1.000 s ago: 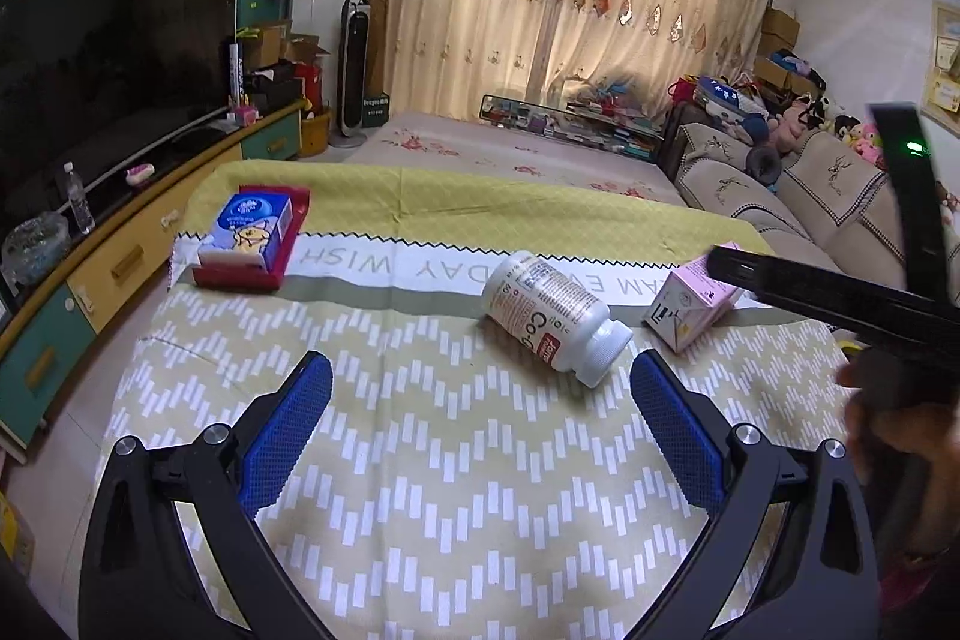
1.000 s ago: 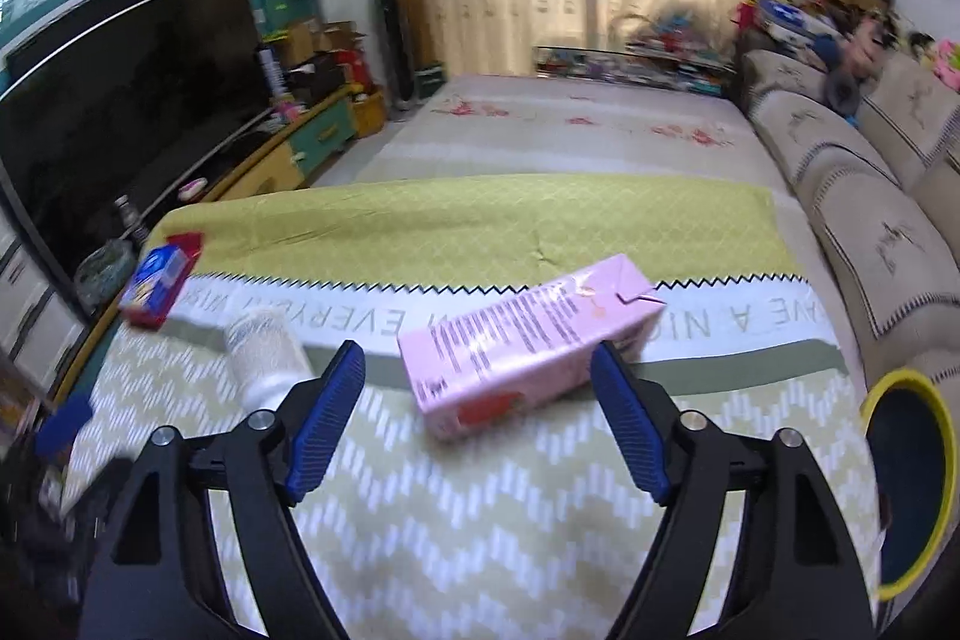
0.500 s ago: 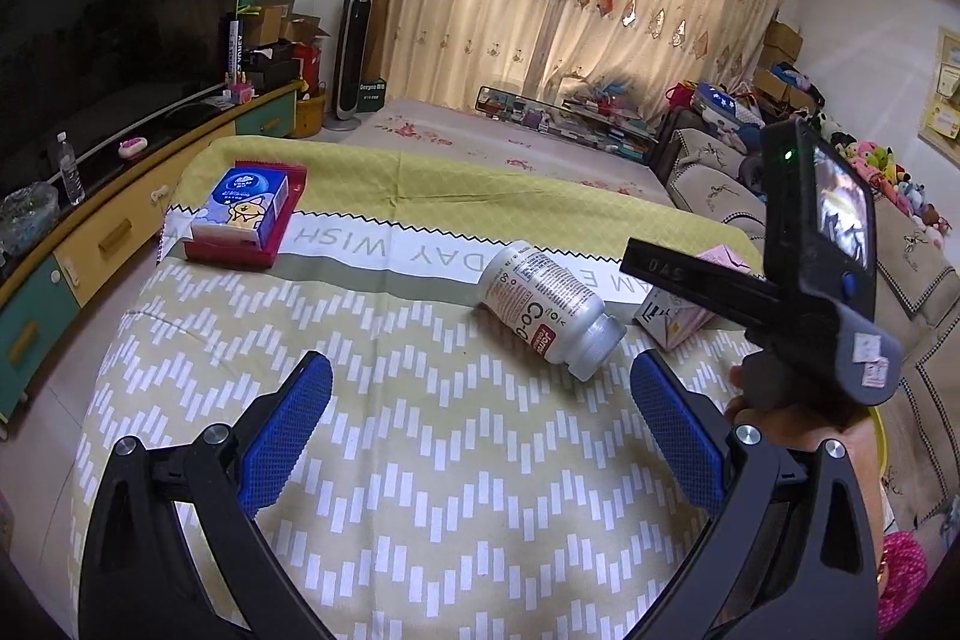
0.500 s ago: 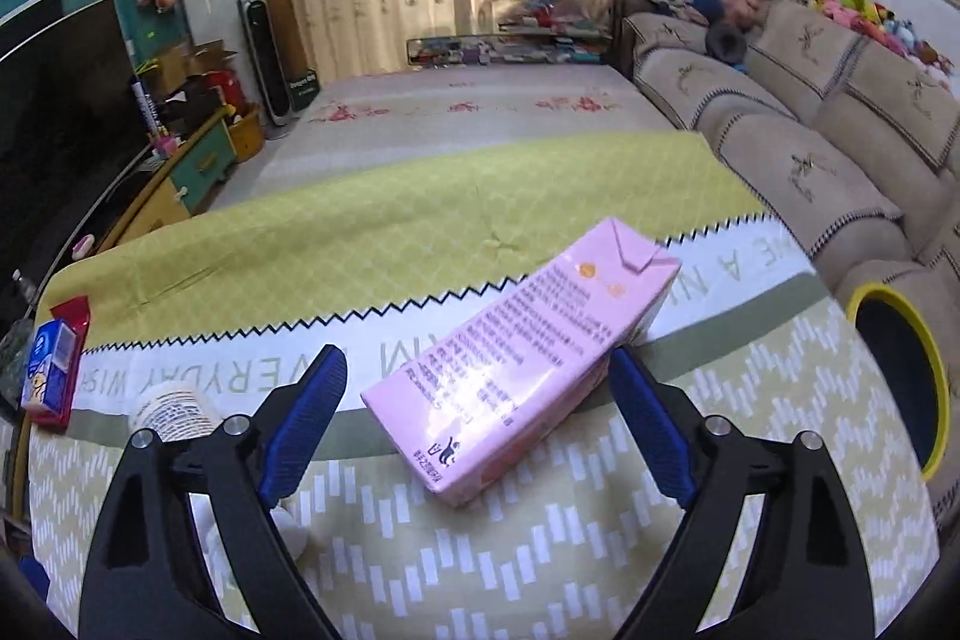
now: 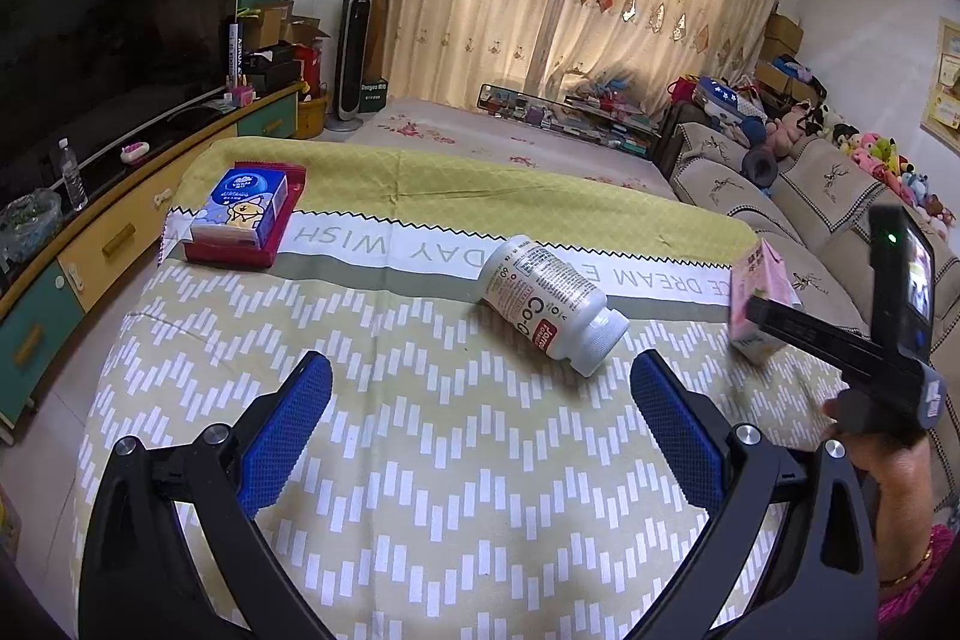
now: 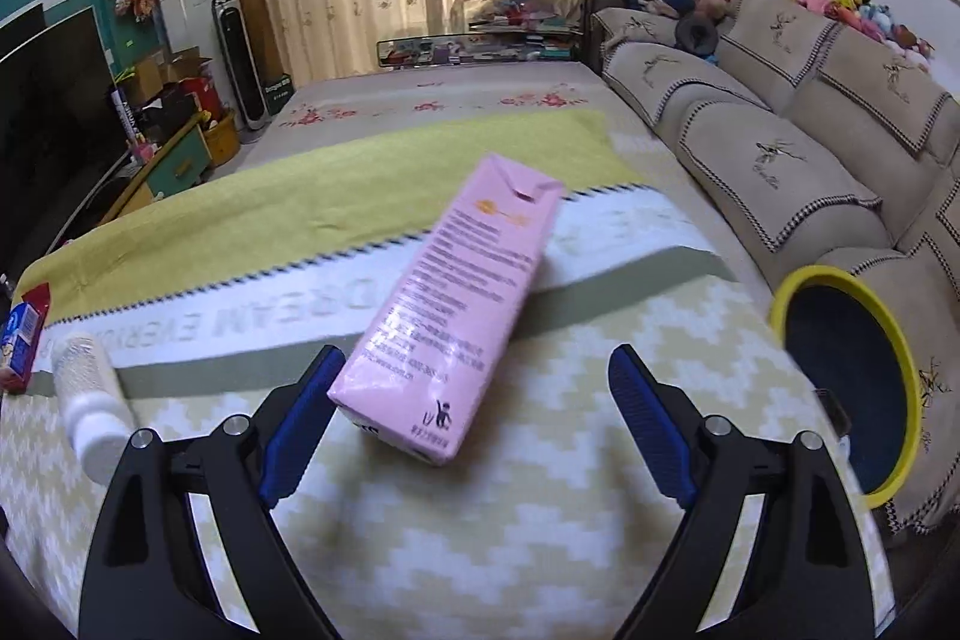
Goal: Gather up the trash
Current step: 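Carry the pink carton over the bin with the right tool and release it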
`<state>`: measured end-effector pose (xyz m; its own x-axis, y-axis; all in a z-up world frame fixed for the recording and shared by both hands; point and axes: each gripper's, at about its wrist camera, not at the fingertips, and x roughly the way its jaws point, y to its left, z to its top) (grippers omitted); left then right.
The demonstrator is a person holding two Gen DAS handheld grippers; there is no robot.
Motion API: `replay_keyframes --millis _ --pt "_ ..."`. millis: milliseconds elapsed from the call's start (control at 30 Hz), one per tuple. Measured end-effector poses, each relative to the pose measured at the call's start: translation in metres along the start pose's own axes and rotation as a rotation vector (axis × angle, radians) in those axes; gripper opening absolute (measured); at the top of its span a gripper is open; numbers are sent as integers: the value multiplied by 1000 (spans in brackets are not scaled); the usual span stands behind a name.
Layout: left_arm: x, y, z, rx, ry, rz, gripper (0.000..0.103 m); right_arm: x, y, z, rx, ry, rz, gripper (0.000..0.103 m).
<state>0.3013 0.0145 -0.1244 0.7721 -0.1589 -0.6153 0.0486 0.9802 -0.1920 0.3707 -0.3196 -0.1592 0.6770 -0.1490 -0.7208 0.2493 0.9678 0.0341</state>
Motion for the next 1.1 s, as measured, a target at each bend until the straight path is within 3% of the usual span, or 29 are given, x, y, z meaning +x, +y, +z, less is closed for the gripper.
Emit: replay_keyframes --millis 233,300,333,367,667,867,967,1100 --pt "-1 -1 -1 4 -1 1 98 3 -13 -4 33 -9 35 74" --pt "-2 -2 -1 8 -3 2 98 7 -11 -4 27 2 51 63" --pt "-2 -2 -1 9 -4 2 98 10 -10 -5 26 14 61 43" --pt "-3 -2 -1 10 -5 1 98 11 -9 -5 29 20 63 39" --pt "-4 -4 -1 17 -6 -1 98 -27 -20 -9 -9 -22 145 38" --pt "-4 -8 -2 32 -9 4 98 -57 -58 -14 -8 -51 181 38" --pt "-1 -11 -3 43 -3 15 98 -69 -93 -16 20 -70 146 38" --pt "3 -13 -4 46 12 16 98 -69 -163 -12 85 -75 23 38"
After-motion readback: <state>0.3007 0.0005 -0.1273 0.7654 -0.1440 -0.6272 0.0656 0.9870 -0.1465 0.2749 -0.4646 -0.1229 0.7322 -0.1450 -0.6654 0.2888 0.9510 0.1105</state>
